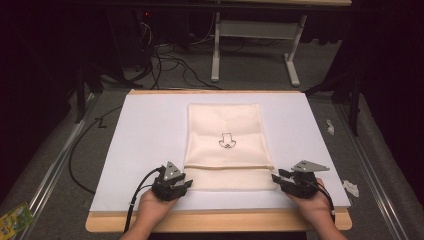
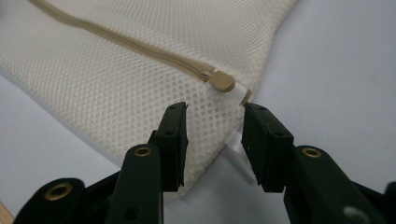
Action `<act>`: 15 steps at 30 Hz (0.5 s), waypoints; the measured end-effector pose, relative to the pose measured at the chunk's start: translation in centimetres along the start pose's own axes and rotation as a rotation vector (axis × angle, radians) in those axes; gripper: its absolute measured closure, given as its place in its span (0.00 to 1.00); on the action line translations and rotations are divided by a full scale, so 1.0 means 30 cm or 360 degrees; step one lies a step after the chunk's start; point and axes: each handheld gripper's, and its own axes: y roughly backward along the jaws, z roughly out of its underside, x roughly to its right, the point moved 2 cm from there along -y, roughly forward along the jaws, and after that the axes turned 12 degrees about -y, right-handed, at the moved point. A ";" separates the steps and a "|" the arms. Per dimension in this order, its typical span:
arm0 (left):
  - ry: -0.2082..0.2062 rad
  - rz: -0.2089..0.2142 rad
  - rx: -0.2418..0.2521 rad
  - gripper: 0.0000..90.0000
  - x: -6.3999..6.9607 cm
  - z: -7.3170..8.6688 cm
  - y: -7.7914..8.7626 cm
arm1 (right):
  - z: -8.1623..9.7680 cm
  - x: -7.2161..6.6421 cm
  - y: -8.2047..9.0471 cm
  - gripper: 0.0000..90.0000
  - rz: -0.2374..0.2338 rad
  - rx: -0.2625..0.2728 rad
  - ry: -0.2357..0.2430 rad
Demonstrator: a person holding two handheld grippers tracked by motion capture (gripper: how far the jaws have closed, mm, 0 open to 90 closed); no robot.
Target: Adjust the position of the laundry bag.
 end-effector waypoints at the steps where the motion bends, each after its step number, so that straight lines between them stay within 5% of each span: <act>1: 0.0017 0.0009 0.0001 0.72 -0.003 -0.002 -0.001 | 0.003 -0.004 -0.006 0.68 -0.0003 -0.0018 -0.0001; 5: -0.0005 0.0012 0.0005 0.83 -0.005 0.000 -0.001 | 0.022 -0.019 -0.027 0.75 0.0031 -0.0078 0.0108; 10: -0.0027 0.0034 -0.0005 0.92 0.002 -0.003 0.001 | 0.024 -0.022 -0.023 0.91 0.0004 -0.0099 0.0126; 15: -0.0090 0.0029 -0.0017 0.93 0.023 0.006 0.019 | 0.033 -0.032 -0.011 0.94 -0.0014 -0.0115 0.0153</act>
